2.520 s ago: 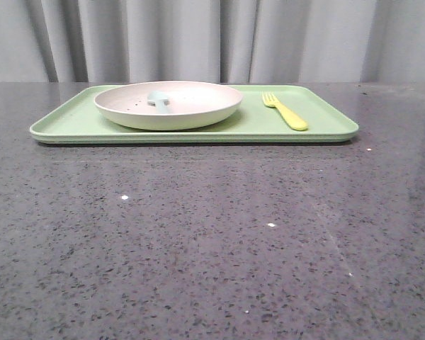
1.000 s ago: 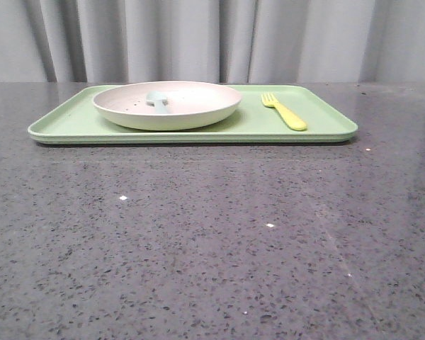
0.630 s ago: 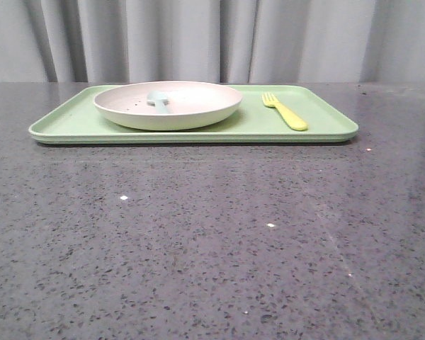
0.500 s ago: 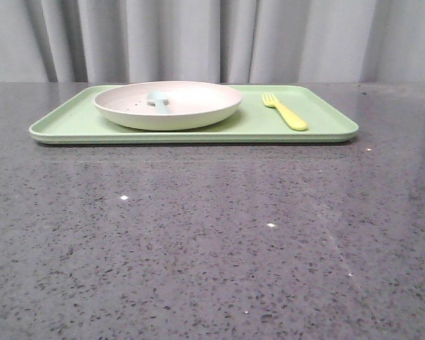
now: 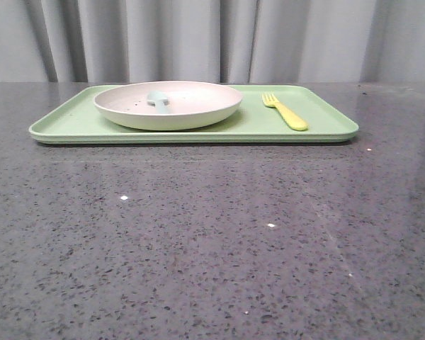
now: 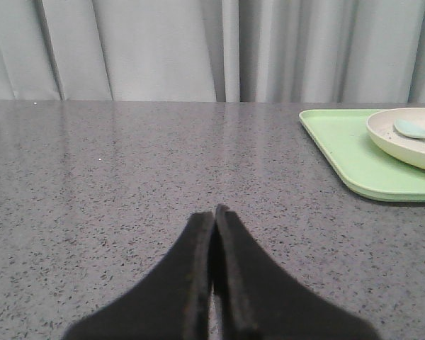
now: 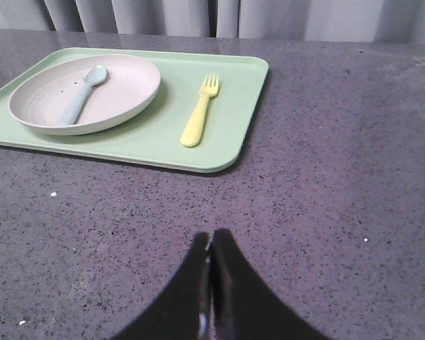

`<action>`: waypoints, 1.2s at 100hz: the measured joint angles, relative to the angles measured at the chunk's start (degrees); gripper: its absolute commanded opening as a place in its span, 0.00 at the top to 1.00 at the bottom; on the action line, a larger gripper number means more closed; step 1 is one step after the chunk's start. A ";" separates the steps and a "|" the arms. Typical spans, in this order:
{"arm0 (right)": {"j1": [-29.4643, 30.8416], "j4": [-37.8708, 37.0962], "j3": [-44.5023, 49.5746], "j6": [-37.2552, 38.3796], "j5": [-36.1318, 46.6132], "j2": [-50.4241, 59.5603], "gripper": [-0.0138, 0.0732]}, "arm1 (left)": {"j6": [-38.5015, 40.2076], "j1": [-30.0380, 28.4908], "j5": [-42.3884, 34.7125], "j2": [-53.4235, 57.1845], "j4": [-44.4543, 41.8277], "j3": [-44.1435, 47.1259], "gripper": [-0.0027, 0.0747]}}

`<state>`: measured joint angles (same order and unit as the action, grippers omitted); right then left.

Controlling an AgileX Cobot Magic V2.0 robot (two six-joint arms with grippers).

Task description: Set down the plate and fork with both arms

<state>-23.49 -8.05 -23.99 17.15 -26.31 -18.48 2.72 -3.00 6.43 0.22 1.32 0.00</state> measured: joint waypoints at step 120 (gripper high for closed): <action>22.15 6.26 24.86 -11.30 21.75 18.94 0.92 | 0.00 0.00 0.00 0.00 0.00 0.00 0.99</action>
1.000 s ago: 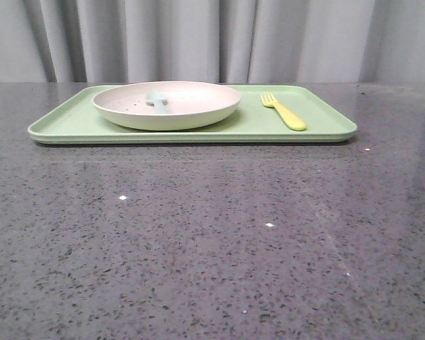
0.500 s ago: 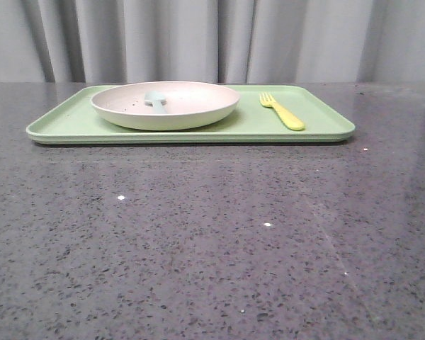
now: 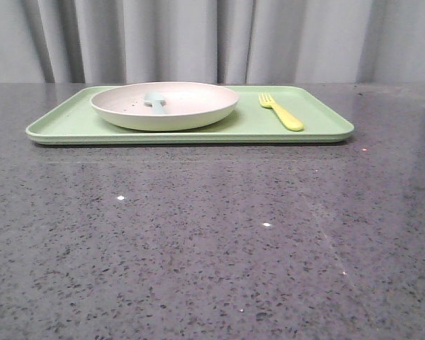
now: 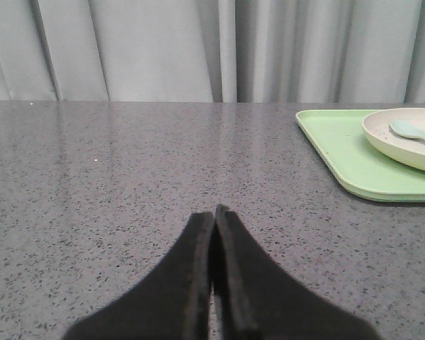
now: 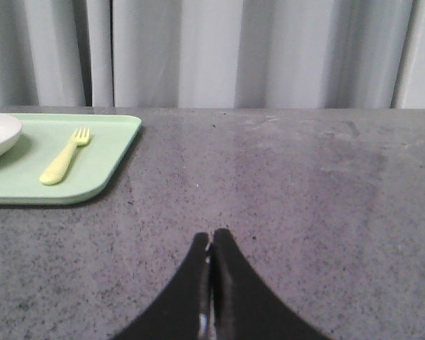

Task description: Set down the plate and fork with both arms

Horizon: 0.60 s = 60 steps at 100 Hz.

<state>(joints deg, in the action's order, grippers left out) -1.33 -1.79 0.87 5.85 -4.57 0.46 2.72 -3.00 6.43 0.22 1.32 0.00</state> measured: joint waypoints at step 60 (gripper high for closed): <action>0.14 0.27 0.75 0.87 2.23 0.05 0.92 | 0.00 0.00 0.00 0.00 0.00 0.00 0.99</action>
